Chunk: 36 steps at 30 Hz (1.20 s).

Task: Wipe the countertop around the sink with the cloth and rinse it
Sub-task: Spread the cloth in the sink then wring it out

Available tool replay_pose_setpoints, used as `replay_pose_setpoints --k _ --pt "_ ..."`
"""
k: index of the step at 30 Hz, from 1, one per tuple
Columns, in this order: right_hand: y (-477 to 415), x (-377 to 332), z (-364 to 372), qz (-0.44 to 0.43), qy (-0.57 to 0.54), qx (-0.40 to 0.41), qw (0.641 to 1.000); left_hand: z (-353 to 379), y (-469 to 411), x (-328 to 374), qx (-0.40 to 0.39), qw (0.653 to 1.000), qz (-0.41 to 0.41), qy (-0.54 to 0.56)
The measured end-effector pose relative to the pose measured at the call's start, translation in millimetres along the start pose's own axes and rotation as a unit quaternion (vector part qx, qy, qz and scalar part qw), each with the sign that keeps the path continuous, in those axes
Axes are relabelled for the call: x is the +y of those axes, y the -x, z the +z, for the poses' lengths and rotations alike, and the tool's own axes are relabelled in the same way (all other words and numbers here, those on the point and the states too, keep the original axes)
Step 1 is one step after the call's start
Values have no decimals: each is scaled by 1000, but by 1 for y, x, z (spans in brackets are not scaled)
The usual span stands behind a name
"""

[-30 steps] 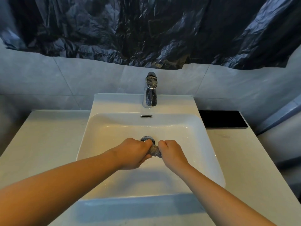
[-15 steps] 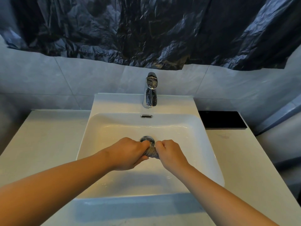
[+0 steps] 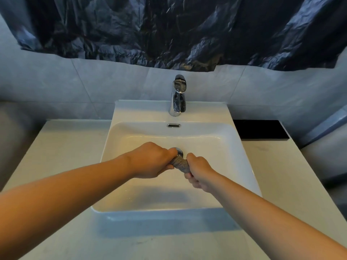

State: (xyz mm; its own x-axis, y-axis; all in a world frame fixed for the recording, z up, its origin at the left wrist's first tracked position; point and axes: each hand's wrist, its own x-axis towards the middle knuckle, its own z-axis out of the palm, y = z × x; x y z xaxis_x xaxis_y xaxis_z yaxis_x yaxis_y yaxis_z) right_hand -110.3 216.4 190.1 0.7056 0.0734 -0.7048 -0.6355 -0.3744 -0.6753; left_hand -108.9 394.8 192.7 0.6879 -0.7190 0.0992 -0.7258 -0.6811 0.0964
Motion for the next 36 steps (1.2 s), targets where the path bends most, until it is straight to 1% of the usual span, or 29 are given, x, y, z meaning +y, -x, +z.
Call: replay_pose_setpoints --k 2,6,8,9,10,11,12,13,14,15,16,17,18,19,20,21,22,24,25,26,27,28,29,30,31,32,34,36 --pt "3 0 -3 50 -28 -52 997 0 1 -1 -18 1000 3 -12" --pt "0 -2 -7 140 -47 -117 982 -1 -1 1 -61 998 -7 -31" --pt "-1 -5 -9 145 -46 -129 980 -2 0 2 -62 998 -11 -21" --pt "-1 -5 -9 136 -38 -120 983 0 0 3 -53 998 -12 -12" --pt "-1 -6 -9 115 -22 -103 988 0 1 4 -44 999 -16 -8" --pt "-2 -6 -9 75 7 -75 994 2 2 7 -43 999 -27 -9" --pt "-3 -4 -9 13 53 -37 998 2 3 12 -51 998 -47 -12" --pt "-5 -1 -8 -67 115 9 991 4 4 17 -60 995 -73 -13" --pt "-5 1 -8 -150 183 56 970 5 5 22 -69 992 -101 -6" --pt "-6 5 -9 -222 236 94 941 4 6 25 -80 988 -130 11" --pt "-5 9 -9 -277 262 116 917 1 7 27 -96 981 -162 46" --pt "-4 11 -9 -315 271 127 901 -3 7 27 -115 968 -195 108" --pt "-3 14 -9 -339 269 131 892 -7 8 25 -132 944 -228 201" --pt "-3 15 -8 -351 253 130 892 -11 9 23 -140 901 -263 316" --pt "-3 17 -7 -353 223 126 900 -15 11 21 -140 839 -294 436" --pt "-4 18 -6 -353 186 123 909 -17 13 20 -133 766 -322 540" --pt "-4 20 -4 -358 149 126 913 -20 15 21 -124 689 -343 626" --pt "-2 22 1 -388 95 148 905 -20 21 26 -115 538 -351 758" --pt "1 22 5 -409 79 159 895 -20 24 30 -119 475 -339 803" --pt "7 22 9 -432 70 167 884 -20 26 33 -127 425 -326 835" --pt "11 22 12 -457 69 173 870 -20 27 36 -138 387 -317 855" --pt "15 21 14 -483 75 181 853 -21 29 39 -151 358 -315 866" --pt "18 20 14 -506 86 192 836 -22 30 40 -165 337 -315 872" --pt "18 20 11 -520 99 202 824 -24 30 41 -178 329 -311 874" --pt "18 20 7 -524 115 208 818 -26 30 40 -187 339 -304 870" --pt "17 20 3 -520 135 207 818 -27 30 39 -195 359 -296 863" --pt "17 20 -4 -503 175 199 823 -29 31 38 -204 397 -287 848" --pt "19 18 -6 -491 188 196 828 -31 32 37 -214 423 -274 837"
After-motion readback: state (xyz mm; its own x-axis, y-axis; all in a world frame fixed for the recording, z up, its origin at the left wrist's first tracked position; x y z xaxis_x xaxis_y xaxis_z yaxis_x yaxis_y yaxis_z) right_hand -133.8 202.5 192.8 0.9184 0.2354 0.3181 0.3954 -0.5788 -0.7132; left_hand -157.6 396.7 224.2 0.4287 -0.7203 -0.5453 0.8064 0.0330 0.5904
